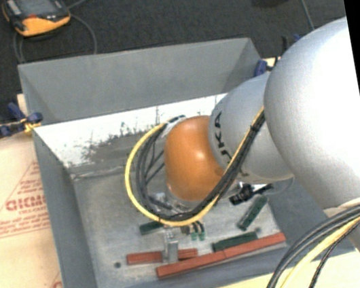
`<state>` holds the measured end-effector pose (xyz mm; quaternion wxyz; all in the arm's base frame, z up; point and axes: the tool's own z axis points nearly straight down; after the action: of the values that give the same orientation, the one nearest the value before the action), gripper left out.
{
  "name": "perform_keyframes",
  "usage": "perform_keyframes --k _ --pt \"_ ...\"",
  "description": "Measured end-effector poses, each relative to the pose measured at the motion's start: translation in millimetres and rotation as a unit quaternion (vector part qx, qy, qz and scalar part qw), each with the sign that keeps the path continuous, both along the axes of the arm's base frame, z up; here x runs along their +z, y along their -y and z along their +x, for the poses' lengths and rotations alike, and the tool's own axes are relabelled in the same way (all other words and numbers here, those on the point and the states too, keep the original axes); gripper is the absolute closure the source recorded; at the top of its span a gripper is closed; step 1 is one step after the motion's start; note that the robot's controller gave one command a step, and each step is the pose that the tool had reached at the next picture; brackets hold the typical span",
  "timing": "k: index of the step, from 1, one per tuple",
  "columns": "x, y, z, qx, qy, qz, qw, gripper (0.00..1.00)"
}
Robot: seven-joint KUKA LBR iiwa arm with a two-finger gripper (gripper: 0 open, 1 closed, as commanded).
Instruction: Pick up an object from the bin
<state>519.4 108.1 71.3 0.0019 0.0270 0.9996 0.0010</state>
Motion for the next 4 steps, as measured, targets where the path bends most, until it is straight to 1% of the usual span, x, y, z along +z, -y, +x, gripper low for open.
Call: perform_keyframes --k 1,2,3,4 --pt "2 0 -0.9 -0.001 -0.0002 0.000 1.0000 1.00" --pt "7 88 58.5 0.129 0.0031 -0.002 0.9917 1.00" --pt "148 124 80.7 0.191 0.0053 -0.004 0.9815 1.00" --pt "100 65 55.6 0.054 -0.0018 0.000 0.9986 1.00"
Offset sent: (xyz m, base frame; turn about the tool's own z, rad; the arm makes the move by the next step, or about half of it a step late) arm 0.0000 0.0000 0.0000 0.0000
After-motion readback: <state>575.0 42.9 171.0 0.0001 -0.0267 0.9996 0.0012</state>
